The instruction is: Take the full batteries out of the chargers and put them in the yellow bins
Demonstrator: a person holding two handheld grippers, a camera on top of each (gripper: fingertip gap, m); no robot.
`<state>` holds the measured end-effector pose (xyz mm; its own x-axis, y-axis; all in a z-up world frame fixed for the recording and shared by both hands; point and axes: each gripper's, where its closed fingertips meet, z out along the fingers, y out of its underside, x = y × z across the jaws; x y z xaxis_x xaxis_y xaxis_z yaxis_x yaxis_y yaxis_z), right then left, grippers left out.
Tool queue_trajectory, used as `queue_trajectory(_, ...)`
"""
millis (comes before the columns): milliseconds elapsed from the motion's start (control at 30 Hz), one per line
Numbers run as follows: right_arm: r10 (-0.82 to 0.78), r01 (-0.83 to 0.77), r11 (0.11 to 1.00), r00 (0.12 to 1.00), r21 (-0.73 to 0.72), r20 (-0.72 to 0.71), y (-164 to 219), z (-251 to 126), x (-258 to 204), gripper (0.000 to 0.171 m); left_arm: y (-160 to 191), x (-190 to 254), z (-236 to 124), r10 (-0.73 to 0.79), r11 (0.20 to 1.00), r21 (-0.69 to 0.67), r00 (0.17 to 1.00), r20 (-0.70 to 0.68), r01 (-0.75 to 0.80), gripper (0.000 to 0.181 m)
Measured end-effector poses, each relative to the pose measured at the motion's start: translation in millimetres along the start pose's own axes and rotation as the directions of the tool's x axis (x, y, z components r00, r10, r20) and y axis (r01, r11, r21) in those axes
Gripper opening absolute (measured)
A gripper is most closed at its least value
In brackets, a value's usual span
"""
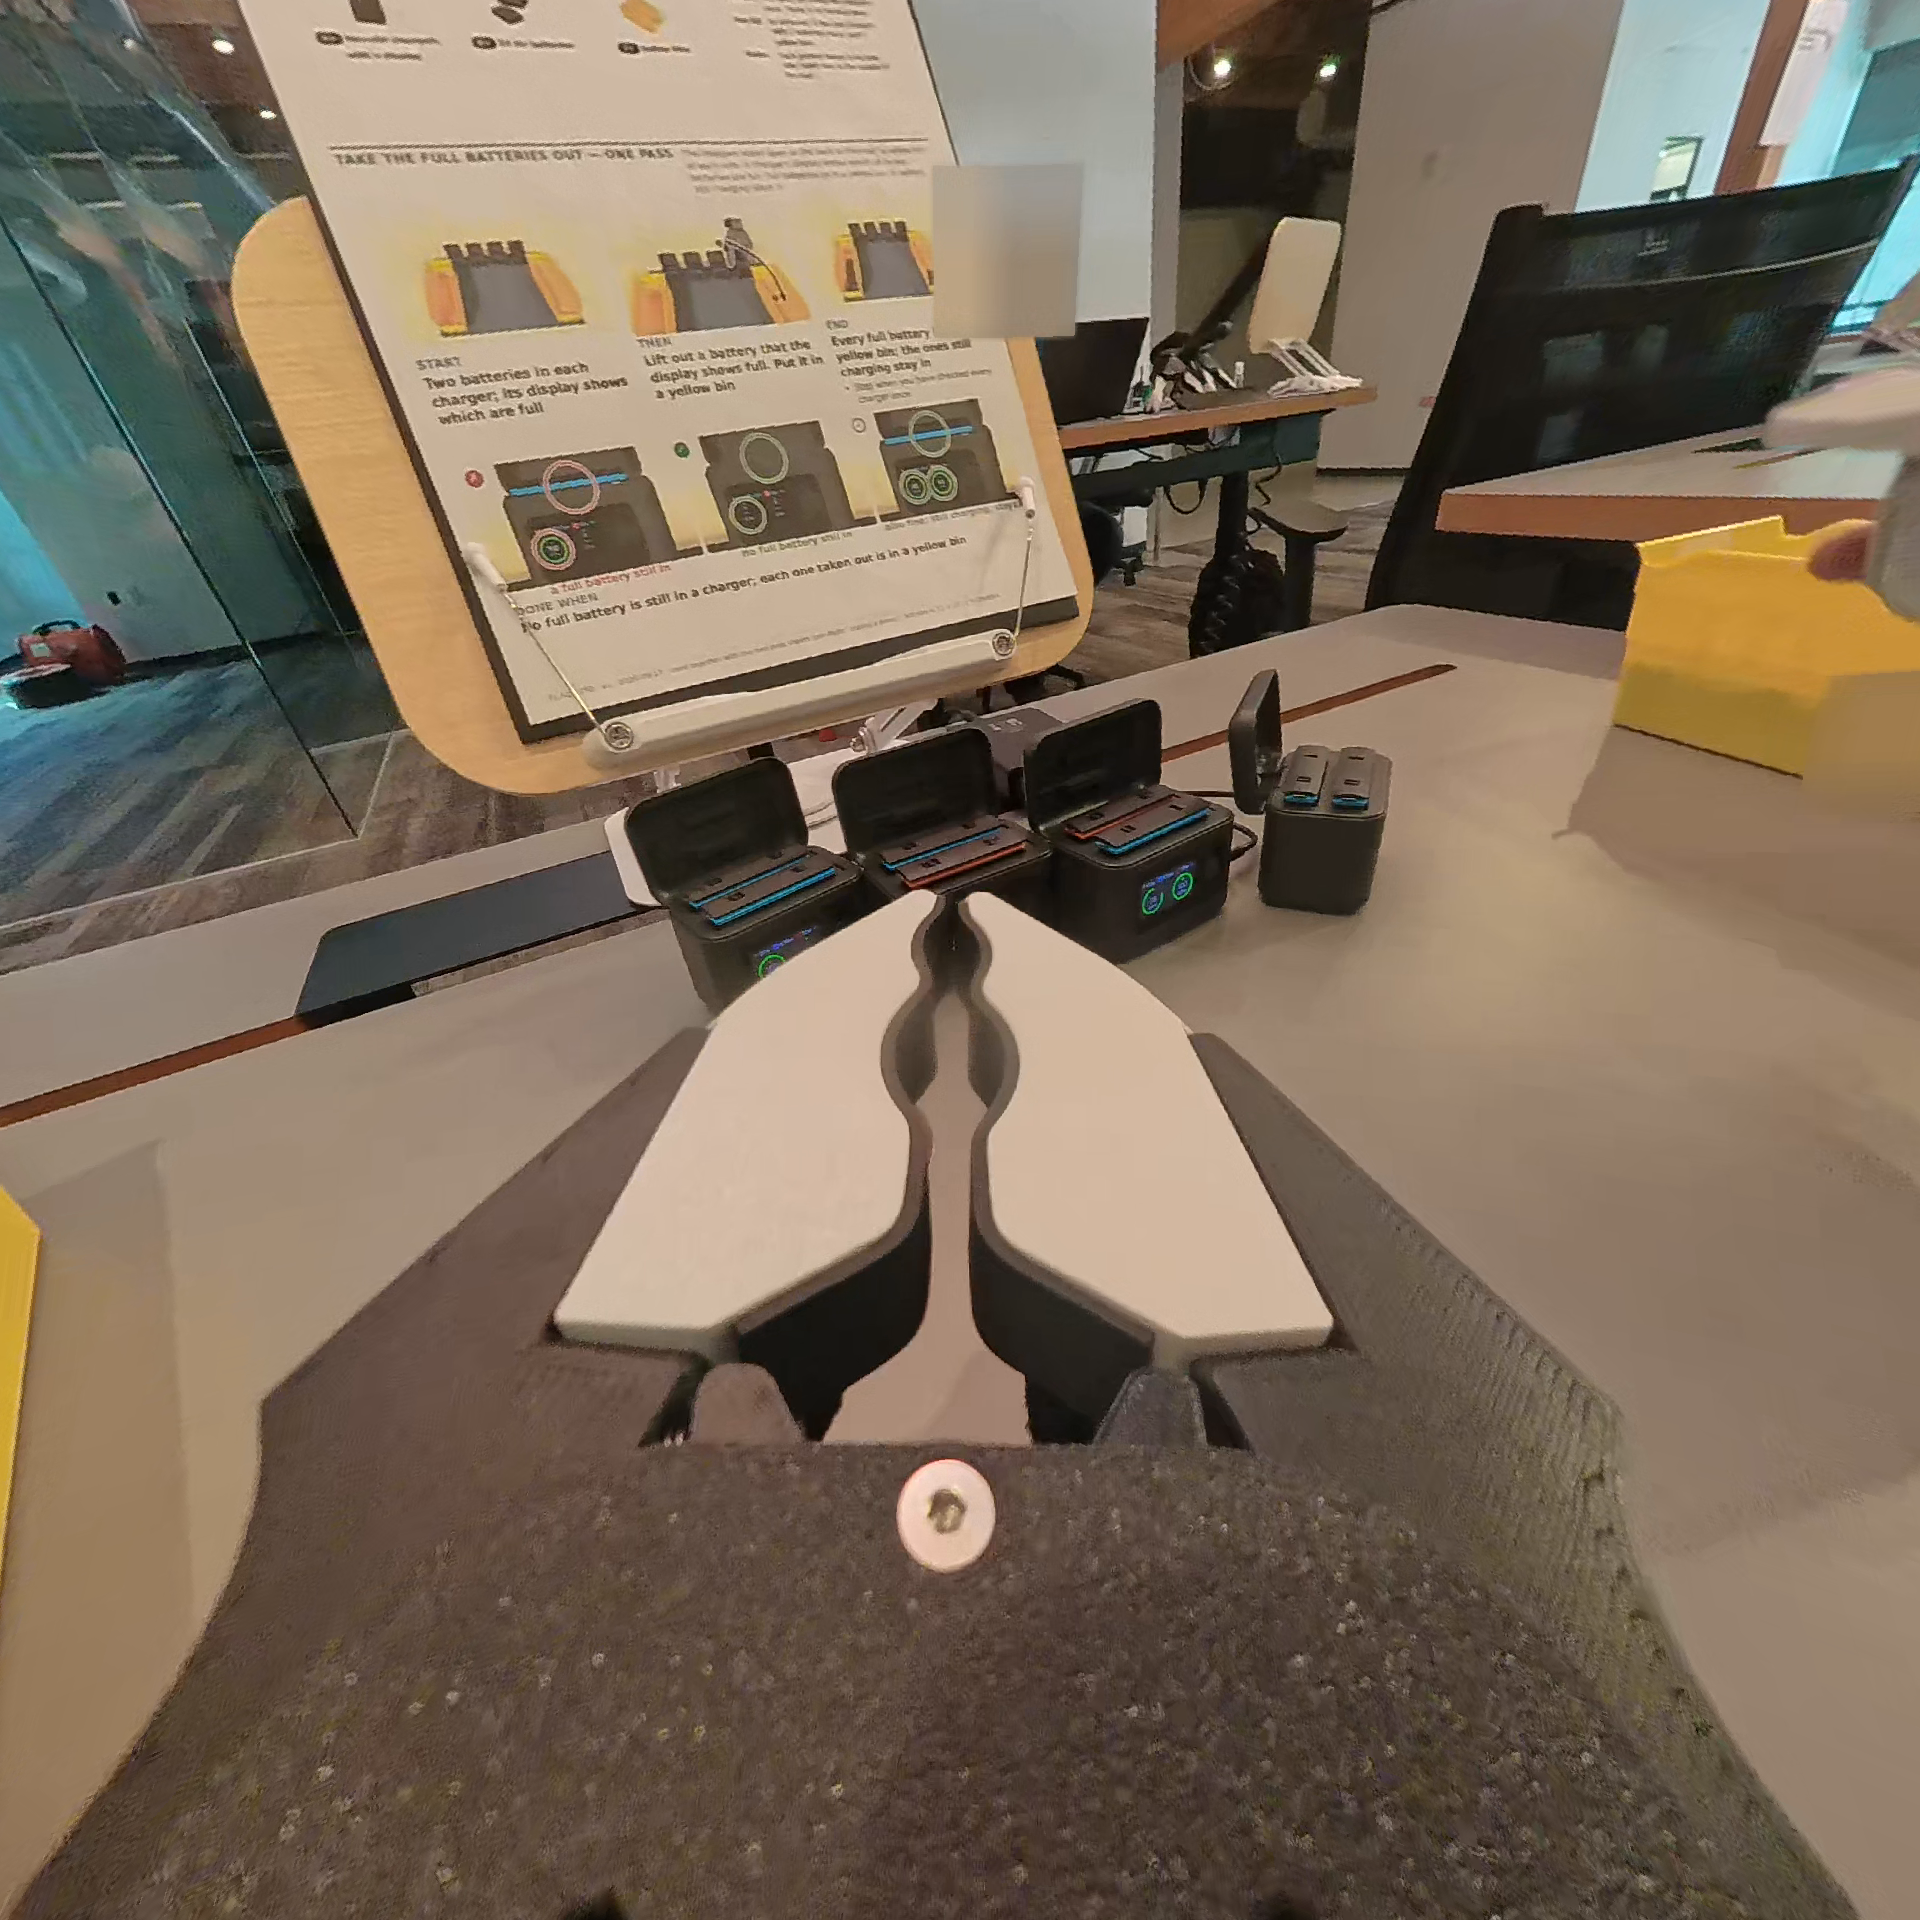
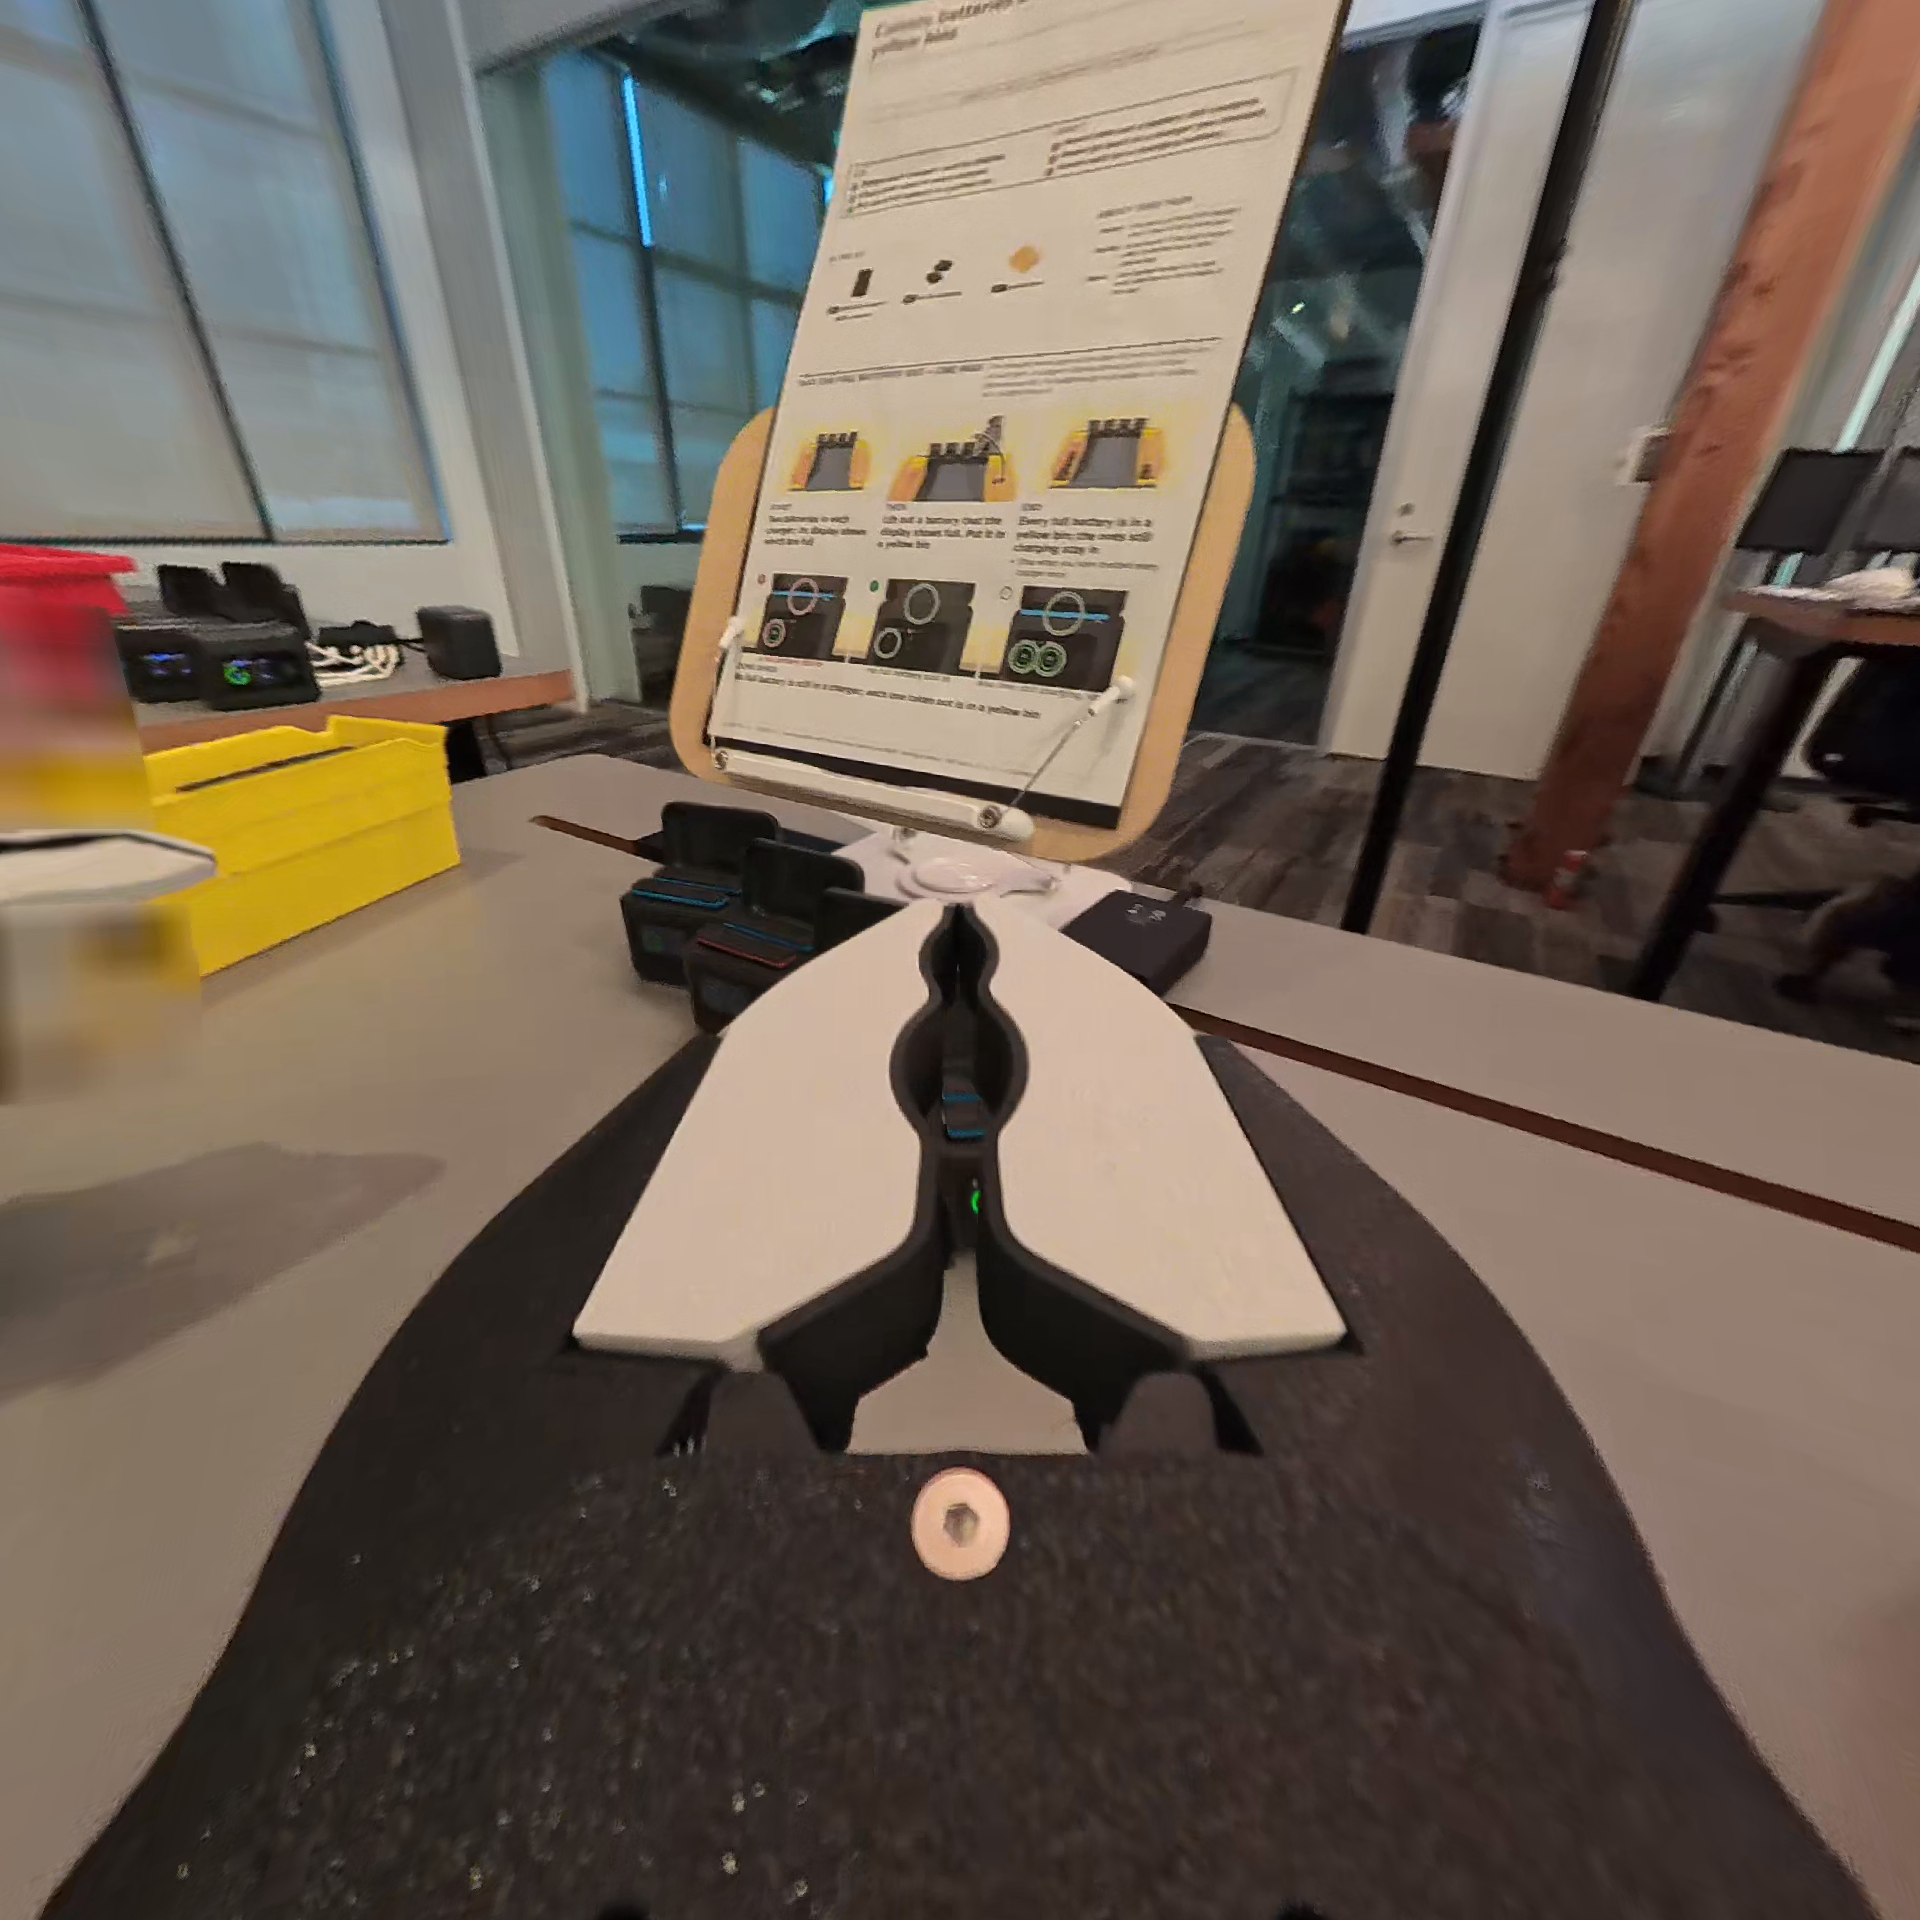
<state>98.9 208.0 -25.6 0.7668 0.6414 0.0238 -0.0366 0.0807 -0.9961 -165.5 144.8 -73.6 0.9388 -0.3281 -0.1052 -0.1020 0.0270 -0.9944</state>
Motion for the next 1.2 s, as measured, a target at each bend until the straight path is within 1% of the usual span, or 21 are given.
queue_trajectory(100,-0.027,0.028,0.999,0.999,0.037,-0.039,18.3,-19.1,-3.0,0.0,0.4,-3.4,-0.1,-0.004,1.0,0.005,1.0,0.011,0.004,0.0)
queue_trajectory(200,-0.004,0.006,0.999,0.999,0.033,-0.046,34.7,-26.5,-0.7,0.0,4.1,-5.6,1.9,0.011,1.0,0.002,1.0,0.021,-0.011,0.0)
queue_trajectory(300,0.032,-0.032,0.998,0.999,0.051,-0.008,32.1,-27.6,1.7,0.0,7.5,-6.1,4.2,0.018,1.0,0.0,1.0,0.023,-0.018,0.0)
queue_trajectory(433,0.089,-0.092,0.995,0.994,0.035,0.069,36.9,-29.9,0.4,0.0,15.6,-7.3,7.6,0.029,0.999,-0.028,0.999,0.032,-0.028,0.0)
queue_trajectory(600,0.099,-0.103,0.994,0.991,0.037,0.088,35.8,-31.4,1.0,0.0,21.1,-14.4,12.8,0.039,0.998,-0.043,0.997,0.06,-0.037,0.0)
queue_trajectory(700,0.095,-0.098,0.995,0.992,0.034,0.088,36.0,-31.4,0.0,0.0,22.4,-25.2,20.1,0.023,0.999,-0.043,0.997,0.079,-0.02,0.003)
queue_trajectory(733,0.098,-0.102,0.994,0.991,0.033,0.092,36.3,-31.4,-1.0,0.0,23.5,-29.7,24.4,0.021,0.999,-0.049,0.997,0.08,-0.018,0.005)
queue_trajectory(800,0.111,-0.114,0.993,0.988,0.029,0.106,37.0,-30.9,-4.0,0.0,29.8,-37.1,36.7,0.035,0.996,-0.084,0.998,0.055,-0.03,0.019)
queue_trajectory(900,0.11,-0.114,0.993,0.986,0.023,0.127,37.9,-30.5,-9.9,0.0,39.8,-45.1,59.0,-0.014,0.99,-0.141,0.999,-0.03,0.01,0.04)
queue_trajectory(933,0.101,-0.105,0.994,0.986,0.02,0.132,38.4,-30.3,-11.9,0.0,44.7,-51.0,67.4,-0.023,0.986,-0.166,0.999,-0.045,0.015,0.044)
queue_trajectory(1067,0.08,-0.082,0.997,0.984,0.008,0.156,40.0,-29.4,-19.6,0.0,66.2,-80.6,98.9,-0.008,0.97,-0.244,0.999,-0.047,-0.003,0.052)
queue_trajectory(1200,0.073,-0.074,0.997,0.983,-0.001,0.169,41.7,-29.3,-22.8,0.0,85.0,-97.0,126.4,-0.029,0.948,-0.32,0.997,-0.07,0.006,0.063)
